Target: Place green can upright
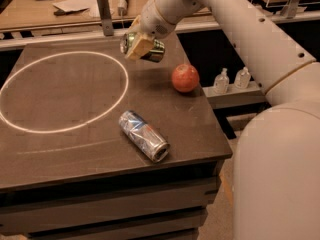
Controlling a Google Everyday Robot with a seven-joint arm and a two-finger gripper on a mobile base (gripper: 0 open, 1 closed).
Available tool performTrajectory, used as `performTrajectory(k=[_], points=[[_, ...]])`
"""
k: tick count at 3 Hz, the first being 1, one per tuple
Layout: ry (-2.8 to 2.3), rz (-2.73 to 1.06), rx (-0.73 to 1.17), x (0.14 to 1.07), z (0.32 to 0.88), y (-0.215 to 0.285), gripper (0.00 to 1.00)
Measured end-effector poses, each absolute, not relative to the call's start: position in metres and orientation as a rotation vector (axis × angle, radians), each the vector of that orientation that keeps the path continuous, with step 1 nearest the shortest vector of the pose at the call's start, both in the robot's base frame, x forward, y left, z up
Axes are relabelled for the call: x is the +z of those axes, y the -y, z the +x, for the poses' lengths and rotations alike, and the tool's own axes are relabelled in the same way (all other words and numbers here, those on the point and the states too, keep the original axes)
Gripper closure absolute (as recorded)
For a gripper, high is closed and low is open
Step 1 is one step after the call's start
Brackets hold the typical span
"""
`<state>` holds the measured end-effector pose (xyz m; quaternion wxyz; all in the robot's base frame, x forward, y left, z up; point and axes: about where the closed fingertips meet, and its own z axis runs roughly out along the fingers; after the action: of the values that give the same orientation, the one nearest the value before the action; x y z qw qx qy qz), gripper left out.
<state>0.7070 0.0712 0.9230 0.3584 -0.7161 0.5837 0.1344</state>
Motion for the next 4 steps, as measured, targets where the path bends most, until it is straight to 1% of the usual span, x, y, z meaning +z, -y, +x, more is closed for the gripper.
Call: performTrajectory(k=[1,2,3,4], points=[[-1.486,-1.776,0.407,0.940,0.705,-0.063,1.00],[-1.484,-1.772,0.413,0.941,0.704,-0.063,1.00],[-1.429,-1.757,0.457,0.941,0.699,-0.077,1.00],[-1.270,-1.704,0.537,0.958,0.671,-0.106,1.00]])
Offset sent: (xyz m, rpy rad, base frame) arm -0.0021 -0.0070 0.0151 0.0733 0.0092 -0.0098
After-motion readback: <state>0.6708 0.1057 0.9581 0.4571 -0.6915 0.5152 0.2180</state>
